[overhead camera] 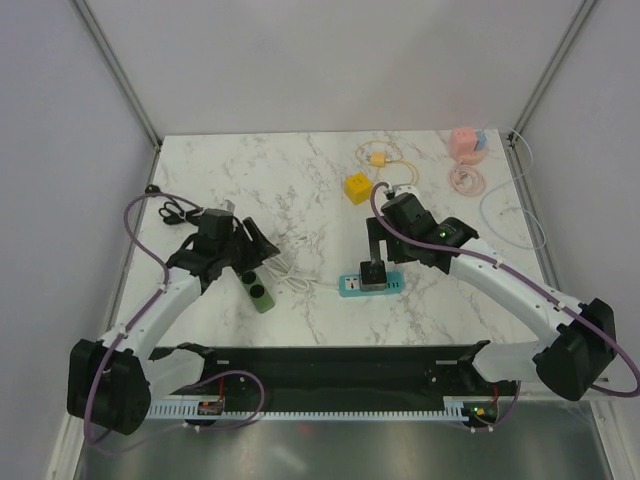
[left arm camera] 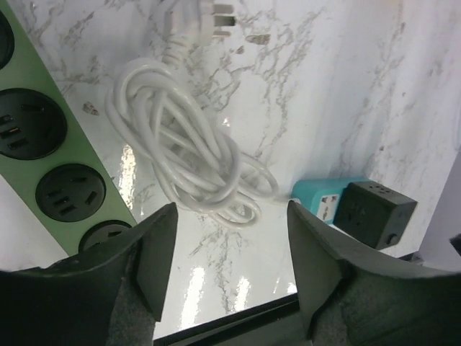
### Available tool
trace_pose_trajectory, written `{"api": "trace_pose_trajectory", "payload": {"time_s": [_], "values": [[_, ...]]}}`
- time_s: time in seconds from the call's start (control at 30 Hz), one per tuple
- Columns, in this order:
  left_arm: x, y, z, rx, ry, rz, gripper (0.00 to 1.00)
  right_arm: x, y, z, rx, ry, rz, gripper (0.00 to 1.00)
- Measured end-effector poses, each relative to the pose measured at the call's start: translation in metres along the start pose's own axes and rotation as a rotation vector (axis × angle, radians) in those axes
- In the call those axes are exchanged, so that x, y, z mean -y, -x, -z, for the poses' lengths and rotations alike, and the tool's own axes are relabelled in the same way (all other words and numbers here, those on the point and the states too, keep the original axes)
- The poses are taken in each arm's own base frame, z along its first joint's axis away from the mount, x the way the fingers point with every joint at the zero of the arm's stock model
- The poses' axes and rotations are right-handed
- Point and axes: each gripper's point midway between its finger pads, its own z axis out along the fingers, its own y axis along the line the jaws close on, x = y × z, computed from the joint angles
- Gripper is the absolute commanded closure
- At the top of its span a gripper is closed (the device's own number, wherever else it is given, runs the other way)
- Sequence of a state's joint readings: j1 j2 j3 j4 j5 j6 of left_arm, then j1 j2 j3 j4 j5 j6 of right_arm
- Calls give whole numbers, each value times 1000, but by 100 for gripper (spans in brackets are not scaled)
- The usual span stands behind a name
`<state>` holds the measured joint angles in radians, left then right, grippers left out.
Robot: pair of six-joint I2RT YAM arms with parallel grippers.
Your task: Pull the plug off the socket
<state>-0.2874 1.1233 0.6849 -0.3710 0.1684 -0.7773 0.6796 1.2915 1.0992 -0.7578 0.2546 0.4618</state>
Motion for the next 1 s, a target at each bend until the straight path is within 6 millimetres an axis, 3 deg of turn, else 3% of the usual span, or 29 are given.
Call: {"api": "trace_pose_trajectory", "payload": {"time_s": [0.13, 0.23, 0.33, 0.53, 0.63, 0.8, 1.0], "values": [[27, 17, 26, 64, -90, -36, 48, -1, 4, 2, 9, 6, 10, 2], [51, 16, 37, 63, -179, -71, 55, -6, 2, 2, -5, 38, 17, 2], [72, -7, 31, -14, -249, -125, 60, -14, 2, 3, -9, 78, 15, 2], [109, -96, 2, -257, -344, -221, 74, -22, 6, 3, 2, 117, 10, 2], [122, -125, -8, -329, -378, -240, 82, -19, 0, -2, -4, 106, 11, 2], [127, -142, -33, -384, -359, -232, 98, -11, -17, -10, -33, 82, 15, 2], [132, -152, -52, -415, -349, -221, 98, -19, -22, -13, -30, 89, 25, 2]]}}
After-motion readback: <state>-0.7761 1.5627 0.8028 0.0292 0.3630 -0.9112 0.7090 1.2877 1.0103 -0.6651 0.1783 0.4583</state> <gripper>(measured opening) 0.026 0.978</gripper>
